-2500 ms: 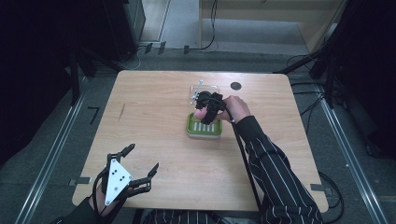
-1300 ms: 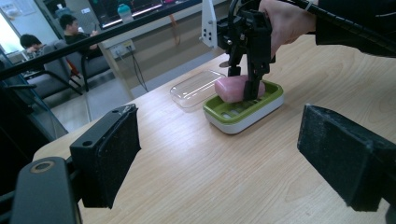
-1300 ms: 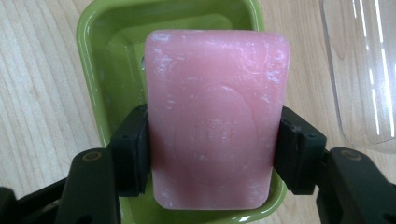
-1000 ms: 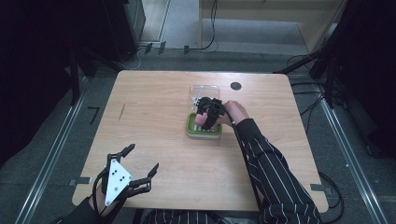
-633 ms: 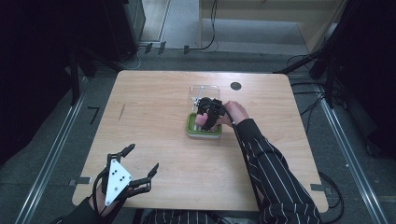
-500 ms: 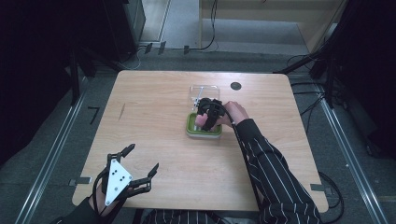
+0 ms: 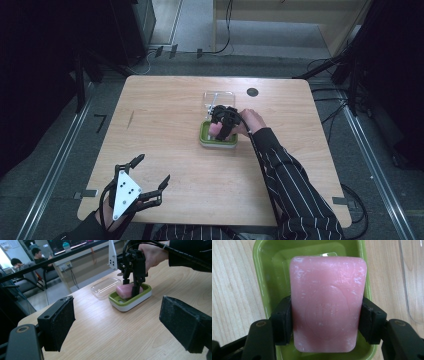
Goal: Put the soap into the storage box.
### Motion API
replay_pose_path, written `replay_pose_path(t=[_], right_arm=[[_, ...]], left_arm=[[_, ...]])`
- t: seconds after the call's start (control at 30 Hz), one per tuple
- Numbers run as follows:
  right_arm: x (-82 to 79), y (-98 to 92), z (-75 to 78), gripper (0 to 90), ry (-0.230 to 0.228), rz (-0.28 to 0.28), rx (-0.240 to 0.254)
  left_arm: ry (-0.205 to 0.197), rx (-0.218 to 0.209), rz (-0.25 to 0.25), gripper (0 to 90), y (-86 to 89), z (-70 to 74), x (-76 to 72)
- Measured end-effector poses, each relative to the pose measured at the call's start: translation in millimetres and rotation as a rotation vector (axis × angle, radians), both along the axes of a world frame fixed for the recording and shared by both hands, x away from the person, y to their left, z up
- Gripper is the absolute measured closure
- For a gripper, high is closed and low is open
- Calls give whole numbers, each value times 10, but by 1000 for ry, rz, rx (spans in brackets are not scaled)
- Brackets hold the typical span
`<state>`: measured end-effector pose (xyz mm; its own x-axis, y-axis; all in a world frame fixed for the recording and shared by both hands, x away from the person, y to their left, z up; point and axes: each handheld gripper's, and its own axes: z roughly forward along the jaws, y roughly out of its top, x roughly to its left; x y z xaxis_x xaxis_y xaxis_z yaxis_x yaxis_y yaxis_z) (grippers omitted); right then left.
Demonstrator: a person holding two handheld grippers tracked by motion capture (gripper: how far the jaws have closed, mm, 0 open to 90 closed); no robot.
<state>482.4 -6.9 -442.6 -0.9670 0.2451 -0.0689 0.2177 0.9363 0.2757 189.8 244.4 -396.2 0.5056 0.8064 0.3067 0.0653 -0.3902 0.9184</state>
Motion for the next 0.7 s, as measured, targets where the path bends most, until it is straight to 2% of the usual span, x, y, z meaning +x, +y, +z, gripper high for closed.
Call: replay_pose_path(t=[0.57,0.7], right_arm=[[-5,3,-8,379,3,5,-3],[-12,-4,33,377,-9,6,8]], left_arm=[[0,-1,1,132,1,1,1],[1,0,1,132,1,0,3]])
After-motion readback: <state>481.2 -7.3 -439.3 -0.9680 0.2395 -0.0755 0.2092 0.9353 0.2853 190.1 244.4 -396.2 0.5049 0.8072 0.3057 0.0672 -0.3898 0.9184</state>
